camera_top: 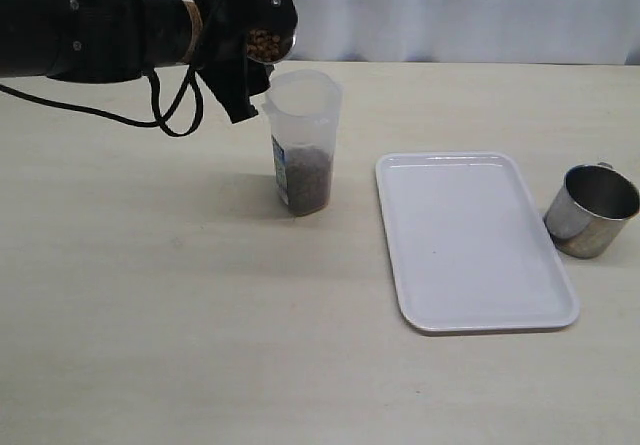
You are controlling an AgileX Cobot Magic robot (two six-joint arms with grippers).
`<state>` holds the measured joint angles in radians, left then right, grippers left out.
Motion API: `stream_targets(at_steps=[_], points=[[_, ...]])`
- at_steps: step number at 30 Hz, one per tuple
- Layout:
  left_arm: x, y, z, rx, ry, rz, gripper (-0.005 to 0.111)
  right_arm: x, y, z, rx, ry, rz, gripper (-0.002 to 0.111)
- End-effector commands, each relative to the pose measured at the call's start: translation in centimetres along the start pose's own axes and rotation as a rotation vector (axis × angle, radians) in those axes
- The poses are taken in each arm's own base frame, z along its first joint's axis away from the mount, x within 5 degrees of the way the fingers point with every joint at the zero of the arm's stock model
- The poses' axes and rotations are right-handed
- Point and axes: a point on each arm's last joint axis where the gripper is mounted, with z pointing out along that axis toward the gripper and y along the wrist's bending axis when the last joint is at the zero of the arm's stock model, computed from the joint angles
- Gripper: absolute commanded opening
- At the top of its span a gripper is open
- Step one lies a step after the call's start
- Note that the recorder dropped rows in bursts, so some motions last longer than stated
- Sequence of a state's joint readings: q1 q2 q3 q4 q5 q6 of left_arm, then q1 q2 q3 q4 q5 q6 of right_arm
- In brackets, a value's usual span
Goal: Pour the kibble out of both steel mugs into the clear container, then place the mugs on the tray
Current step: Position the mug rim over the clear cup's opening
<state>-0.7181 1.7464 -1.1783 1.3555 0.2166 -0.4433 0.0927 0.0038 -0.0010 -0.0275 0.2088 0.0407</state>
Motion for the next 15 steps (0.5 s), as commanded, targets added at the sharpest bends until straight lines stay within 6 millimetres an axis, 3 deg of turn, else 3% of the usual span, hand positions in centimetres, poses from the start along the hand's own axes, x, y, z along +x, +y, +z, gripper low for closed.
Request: stream_targets(at_steps=[1,15], points=[[-0.12,-0.07,0.77,-0.01,0.015,0.043,0.0,-0.06,0.01,-0.02,-0.002,-0.011,-0.007,0.004],[-0.9,-0.04,0.95,-0.048,0.018,0.155,0.0,-0.06,0.01,-0.02,-0.002,-0.011,-0.007,0.004]])
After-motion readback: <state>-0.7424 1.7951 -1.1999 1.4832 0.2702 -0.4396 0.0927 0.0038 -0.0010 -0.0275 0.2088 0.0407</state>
